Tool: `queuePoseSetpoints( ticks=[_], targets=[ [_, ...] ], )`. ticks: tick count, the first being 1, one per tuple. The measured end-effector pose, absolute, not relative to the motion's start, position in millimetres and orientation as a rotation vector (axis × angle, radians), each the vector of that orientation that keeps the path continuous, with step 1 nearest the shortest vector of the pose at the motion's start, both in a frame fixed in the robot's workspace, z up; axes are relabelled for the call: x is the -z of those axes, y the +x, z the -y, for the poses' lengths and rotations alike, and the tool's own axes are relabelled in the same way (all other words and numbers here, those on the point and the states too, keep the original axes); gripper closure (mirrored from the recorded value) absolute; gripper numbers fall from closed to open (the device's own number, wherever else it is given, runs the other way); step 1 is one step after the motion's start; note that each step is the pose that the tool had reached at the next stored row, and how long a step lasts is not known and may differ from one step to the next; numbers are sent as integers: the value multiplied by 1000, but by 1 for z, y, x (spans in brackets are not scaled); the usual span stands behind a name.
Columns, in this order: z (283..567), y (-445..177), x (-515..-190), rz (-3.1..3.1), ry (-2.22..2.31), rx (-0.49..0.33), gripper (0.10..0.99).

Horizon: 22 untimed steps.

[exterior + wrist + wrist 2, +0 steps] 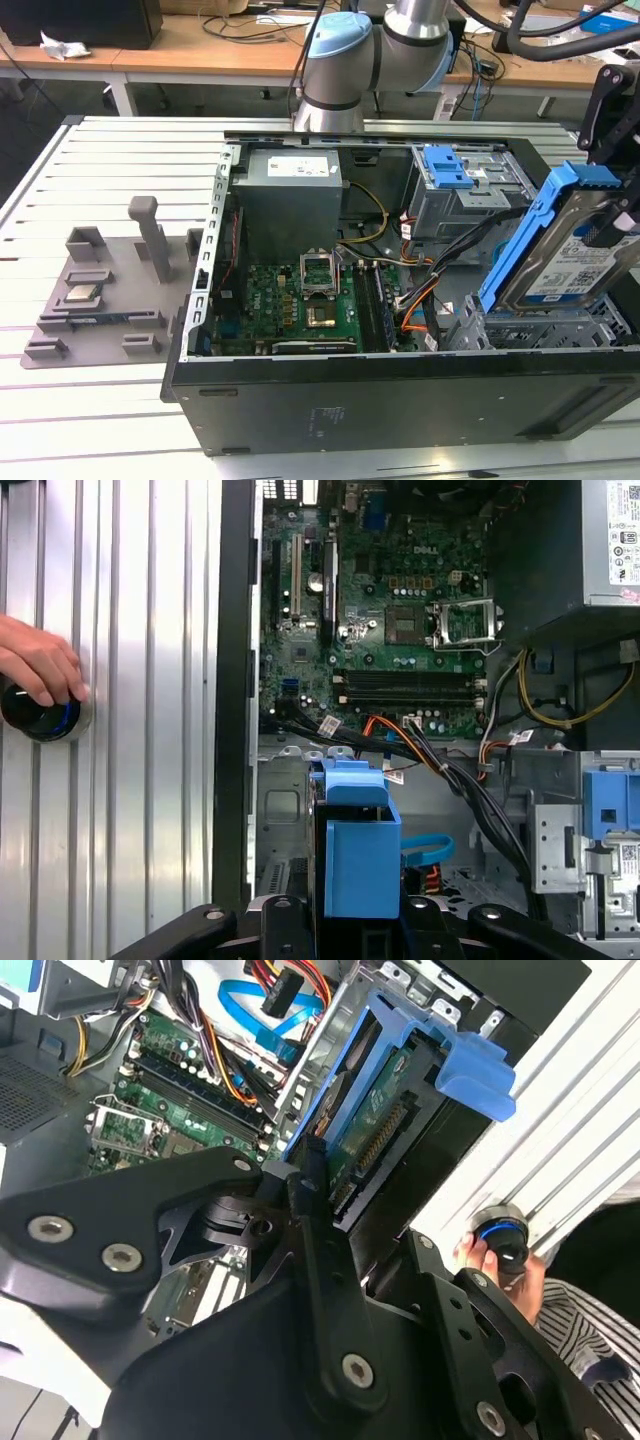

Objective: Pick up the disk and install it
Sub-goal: 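Insert the disk into the insertion slot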

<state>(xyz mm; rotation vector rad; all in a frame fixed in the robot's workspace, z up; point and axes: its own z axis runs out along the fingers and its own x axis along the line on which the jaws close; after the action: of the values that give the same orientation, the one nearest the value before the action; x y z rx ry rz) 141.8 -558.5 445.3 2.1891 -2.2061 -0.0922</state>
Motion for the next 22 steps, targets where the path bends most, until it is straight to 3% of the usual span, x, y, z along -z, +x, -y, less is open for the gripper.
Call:
queuePoseSetpoints(
  ticks=[22],
  targets=[
    [552,146,-408,2229,2162,98,729]
  ],
)
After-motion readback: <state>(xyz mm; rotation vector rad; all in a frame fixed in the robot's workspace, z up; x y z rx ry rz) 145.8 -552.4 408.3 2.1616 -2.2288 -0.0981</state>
